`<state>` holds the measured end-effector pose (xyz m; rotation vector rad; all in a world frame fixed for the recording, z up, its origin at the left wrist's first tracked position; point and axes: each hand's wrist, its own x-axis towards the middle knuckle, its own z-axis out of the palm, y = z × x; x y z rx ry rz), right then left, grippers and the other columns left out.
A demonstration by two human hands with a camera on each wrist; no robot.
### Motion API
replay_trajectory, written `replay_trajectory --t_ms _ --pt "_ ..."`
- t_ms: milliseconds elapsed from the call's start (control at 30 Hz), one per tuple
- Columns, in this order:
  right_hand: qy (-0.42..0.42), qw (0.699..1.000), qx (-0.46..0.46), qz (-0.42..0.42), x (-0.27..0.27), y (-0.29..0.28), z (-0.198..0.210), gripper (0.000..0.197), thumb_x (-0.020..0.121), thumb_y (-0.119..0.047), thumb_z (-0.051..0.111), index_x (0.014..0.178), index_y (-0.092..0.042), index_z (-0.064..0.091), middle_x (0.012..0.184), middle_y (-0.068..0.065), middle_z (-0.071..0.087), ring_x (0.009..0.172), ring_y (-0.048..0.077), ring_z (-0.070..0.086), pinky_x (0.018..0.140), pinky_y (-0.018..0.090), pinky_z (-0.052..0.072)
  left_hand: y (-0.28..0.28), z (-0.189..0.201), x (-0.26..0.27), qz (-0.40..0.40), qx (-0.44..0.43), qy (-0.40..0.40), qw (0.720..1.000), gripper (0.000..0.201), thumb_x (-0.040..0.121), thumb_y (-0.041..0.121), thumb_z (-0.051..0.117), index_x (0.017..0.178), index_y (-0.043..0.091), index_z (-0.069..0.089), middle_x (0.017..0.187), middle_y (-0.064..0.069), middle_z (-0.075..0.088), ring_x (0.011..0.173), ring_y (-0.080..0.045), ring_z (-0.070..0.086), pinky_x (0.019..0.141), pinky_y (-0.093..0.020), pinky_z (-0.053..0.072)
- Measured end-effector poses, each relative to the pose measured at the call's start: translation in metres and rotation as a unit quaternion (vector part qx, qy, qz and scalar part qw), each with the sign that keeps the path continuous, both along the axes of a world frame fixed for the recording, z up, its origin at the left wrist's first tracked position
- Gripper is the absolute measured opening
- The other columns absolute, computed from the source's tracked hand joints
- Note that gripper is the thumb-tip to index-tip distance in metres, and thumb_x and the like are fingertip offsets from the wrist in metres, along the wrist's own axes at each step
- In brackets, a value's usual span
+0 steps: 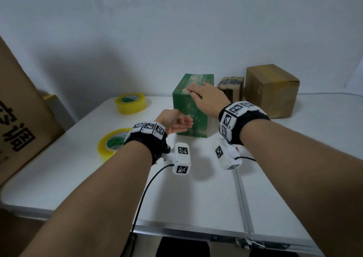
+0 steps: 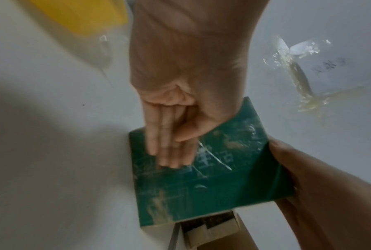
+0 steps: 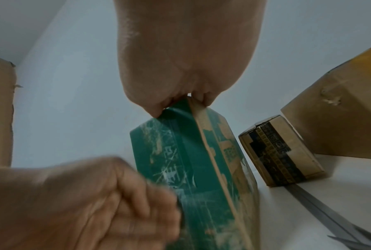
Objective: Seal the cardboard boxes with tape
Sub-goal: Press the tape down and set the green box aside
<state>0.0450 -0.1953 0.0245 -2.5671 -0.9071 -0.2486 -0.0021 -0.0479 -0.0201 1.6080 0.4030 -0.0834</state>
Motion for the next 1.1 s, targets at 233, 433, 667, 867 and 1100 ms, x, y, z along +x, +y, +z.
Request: replay_trajectory --t_ms 233,433,667,867,1100 --pt "-0.006 1.0 -0.004 0.003 -0.001 0.0 0.0 0.043 0.106 -0.026 0.03 0.148 -0.025 0.042 0.156 -0.004 0.037 0.148 0.027 0.024 0.117 0.037 0.021 0.003 0.014 -0.003 -0.098 0.032 0.012 0.995 0.031 0.092 -0.008 0.041 0.106 -0.002 0.068 0.111 -0.015 0.071 0.104 -0.028 0.068 0.094 -0.034 0.055" --pt "-0.009 1.0 -0.003 0.005 0.003 0.001 0.0 0.043 0.106 -0.027 0.031 0.148 -0.025 0.042 0.156 -0.005 0.037 0.147 0.026 0.025 0.117 0.035 0.021 -0.013 0.015 0.006 -0.072 -0.051 -0.041 0.995 0.028 0.087 -0.009 0.043 0.093 -0.003 0.07 0.097 -0.017 0.074 0.087 -0.023 0.073 0.08 -0.029 0.06" --pt "-0.005 1.0 -0.005 0.007 0.002 0.001 -0.001 0.043 0.106 -0.028 0.031 0.149 -0.025 0.041 0.157 -0.005 0.036 0.148 0.027 0.022 0.118 0.037 0.02 0.001 0.004 0.011 -0.088 0.175 0.108 0.975 0.031 0.097 -0.007 0.043 0.122 -0.004 0.061 0.127 -0.015 0.063 0.119 -0.023 0.06 0.103 -0.034 0.047" --pt "-0.001 0.999 0.032 0.02 0.002 -0.001 -0.007 0.042 0.106 -0.029 0.033 0.147 -0.029 0.043 0.156 -0.008 0.036 0.148 0.024 0.021 0.118 0.041 0.02 0.04 0.021 0.011 0.07 0.432 -0.015 0.899 0.034 0.1 0.015 0.042 0.119 -0.009 0.058 0.121 -0.023 0.062 0.113 -0.036 0.06 0.095 -0.041 0.049" --pt "0.087 0.98 0.176 0.031 -0.009 -0.019 0.013 0.047 0.105 -0.014 0.032 0.149 -0.031 0.035 0.139 0.014 0.054 0.122 0.029 0.056 0.092 0.028 0.044 -0.003 0.042 0.006 -0.047 0.521 -0.217 0.824 0.064 0.095 0.054 0.048 0.148 0.021 0.037 0.161 -0.003 0.017 0.145 -0.024 0.024 0.117 -0.038 0.026"
